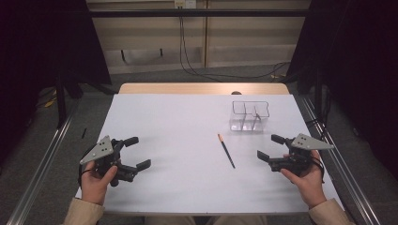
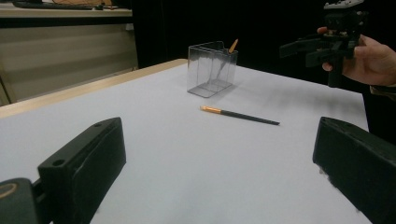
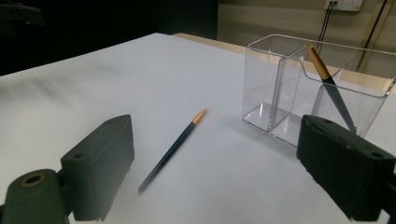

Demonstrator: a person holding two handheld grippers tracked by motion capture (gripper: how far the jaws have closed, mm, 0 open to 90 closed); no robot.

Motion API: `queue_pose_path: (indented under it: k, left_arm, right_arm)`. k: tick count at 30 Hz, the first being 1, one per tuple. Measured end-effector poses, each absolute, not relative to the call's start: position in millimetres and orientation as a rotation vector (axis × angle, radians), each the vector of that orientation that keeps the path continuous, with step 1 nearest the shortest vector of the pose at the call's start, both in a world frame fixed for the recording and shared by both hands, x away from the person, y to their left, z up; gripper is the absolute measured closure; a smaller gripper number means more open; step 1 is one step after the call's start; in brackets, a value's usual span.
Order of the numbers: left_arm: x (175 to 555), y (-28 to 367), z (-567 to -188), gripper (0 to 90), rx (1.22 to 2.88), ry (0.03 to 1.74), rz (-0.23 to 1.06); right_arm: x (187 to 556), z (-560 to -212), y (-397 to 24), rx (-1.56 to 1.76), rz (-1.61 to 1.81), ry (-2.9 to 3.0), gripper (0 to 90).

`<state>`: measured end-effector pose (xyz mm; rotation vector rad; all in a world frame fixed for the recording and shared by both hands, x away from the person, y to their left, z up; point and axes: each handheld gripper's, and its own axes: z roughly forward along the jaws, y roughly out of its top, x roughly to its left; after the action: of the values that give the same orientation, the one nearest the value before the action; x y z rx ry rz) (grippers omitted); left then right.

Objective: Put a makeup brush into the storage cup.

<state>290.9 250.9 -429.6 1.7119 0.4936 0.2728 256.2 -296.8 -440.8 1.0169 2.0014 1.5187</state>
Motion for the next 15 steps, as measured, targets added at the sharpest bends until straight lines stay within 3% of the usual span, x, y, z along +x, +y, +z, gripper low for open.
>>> queue_pose_path:
  k: [15]
  left_arm:
    - [289.9,253.8,-430.4,2.6,1.712,0.5,0.276]
  right_arm:
    - [259.0,-441.7,-292.0,1.004,1.52,2.015,10.7]
